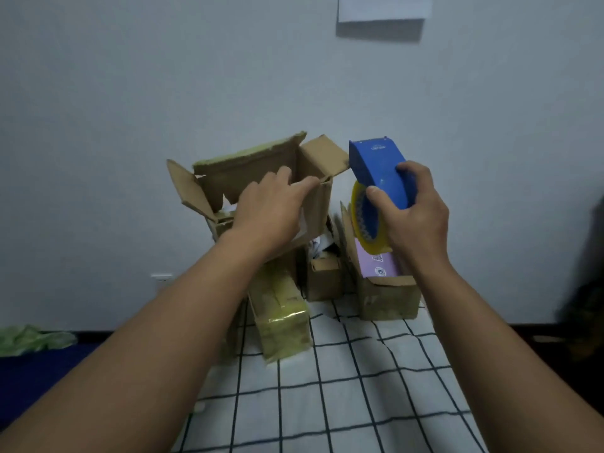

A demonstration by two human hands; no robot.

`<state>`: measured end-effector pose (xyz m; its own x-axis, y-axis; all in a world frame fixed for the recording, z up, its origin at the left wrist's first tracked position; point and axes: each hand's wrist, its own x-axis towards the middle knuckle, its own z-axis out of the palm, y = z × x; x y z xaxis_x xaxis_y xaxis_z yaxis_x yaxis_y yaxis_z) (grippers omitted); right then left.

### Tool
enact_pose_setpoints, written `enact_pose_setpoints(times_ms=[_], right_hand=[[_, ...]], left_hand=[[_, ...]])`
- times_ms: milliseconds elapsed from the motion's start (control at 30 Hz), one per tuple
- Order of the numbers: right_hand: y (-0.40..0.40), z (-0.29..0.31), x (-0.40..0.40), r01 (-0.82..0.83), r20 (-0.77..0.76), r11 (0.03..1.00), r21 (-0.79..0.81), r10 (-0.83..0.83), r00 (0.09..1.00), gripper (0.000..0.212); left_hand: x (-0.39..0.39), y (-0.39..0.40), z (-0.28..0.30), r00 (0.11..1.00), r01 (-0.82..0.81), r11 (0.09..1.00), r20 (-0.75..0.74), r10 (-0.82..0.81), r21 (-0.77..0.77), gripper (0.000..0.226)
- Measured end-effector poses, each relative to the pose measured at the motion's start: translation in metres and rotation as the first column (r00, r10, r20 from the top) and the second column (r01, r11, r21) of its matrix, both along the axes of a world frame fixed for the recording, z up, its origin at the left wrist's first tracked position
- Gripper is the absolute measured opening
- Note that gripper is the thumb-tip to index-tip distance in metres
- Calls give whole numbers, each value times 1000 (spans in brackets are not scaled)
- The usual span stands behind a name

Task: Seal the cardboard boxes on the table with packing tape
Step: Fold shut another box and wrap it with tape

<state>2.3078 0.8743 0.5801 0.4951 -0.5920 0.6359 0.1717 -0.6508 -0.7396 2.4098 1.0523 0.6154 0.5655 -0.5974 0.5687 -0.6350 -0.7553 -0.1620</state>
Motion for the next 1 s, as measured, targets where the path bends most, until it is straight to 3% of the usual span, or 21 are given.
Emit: enact_pose_setpoints(times_ms=[200, 467, 600, 800, 1000], right_hand=[[28, 1, -129, 28, 31, 999, 45, -29, 999, 45], [38, -29, -207, 35, 3, 991, 126, -36, 999, 43], [40, -53, -202, 34, -72, 992, 122, -25, 997, 43], [30, -103, -185, 59, -173, 988, 143, -34, 984, 45], [20, -141, -175, 115, -268, 982, 148, -73, 961, 44]], left_hand=[[-117, 39, -13, 1000, 30, 998, 0, -30, 63, 63], [-214, 64, -73, 963, 211, 963, -204, -175, 167, 61], [-214, 69, -110, 931, 265, 937, -312, -187, 228, 61], [-185, 64, -151, 934, 235, 926, -331, -132, 295, 61], [-162, 63, -169, 859, 205, 967, -500, -105, 149, 54]])
